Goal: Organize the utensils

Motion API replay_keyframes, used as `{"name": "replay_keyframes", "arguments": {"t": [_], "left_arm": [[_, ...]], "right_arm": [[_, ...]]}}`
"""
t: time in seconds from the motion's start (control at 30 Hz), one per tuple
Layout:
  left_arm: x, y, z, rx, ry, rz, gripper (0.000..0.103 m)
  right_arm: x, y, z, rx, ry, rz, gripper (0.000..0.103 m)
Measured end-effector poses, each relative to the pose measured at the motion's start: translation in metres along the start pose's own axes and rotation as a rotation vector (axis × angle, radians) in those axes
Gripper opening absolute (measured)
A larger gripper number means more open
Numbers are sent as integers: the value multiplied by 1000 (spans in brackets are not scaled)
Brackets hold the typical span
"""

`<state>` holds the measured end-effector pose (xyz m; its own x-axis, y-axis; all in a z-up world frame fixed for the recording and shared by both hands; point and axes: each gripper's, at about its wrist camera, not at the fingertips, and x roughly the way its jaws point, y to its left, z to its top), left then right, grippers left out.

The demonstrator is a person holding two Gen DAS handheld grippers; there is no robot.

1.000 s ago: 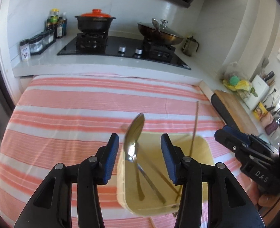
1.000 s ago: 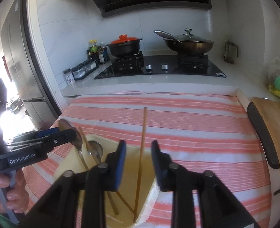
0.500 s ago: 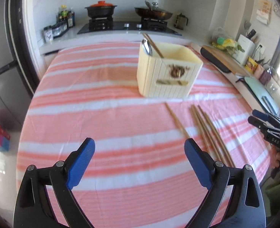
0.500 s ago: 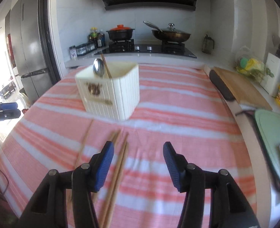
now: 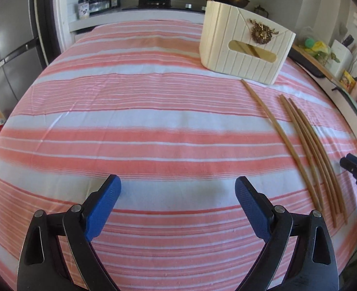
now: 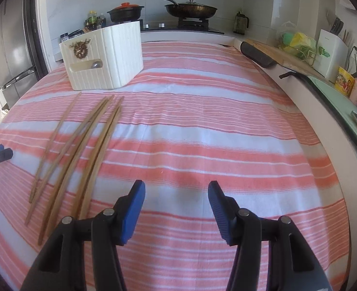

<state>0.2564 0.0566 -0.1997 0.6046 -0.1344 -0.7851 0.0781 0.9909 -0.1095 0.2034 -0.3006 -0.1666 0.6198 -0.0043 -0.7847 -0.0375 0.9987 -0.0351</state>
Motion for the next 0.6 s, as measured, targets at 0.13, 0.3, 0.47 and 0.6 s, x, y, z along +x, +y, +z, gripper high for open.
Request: {"name": "replay_keyframes", "arguments": {"t": [0.13,0.3,0.47,0.6], "left_arm": [[6,-8,0,45,16,61,96],[7,-12,-2,55,27,92,100],[8,-9,-1,50,34,85,102],[9,-10,0,51,36,86,102]], "right_arm": [[7,-3,2,12,24,14,57],[9,1,3,-5,27,-1,59],[9,2,4,-5,27,-1,60],[9,2,4,-6,27,-3,60]]}}
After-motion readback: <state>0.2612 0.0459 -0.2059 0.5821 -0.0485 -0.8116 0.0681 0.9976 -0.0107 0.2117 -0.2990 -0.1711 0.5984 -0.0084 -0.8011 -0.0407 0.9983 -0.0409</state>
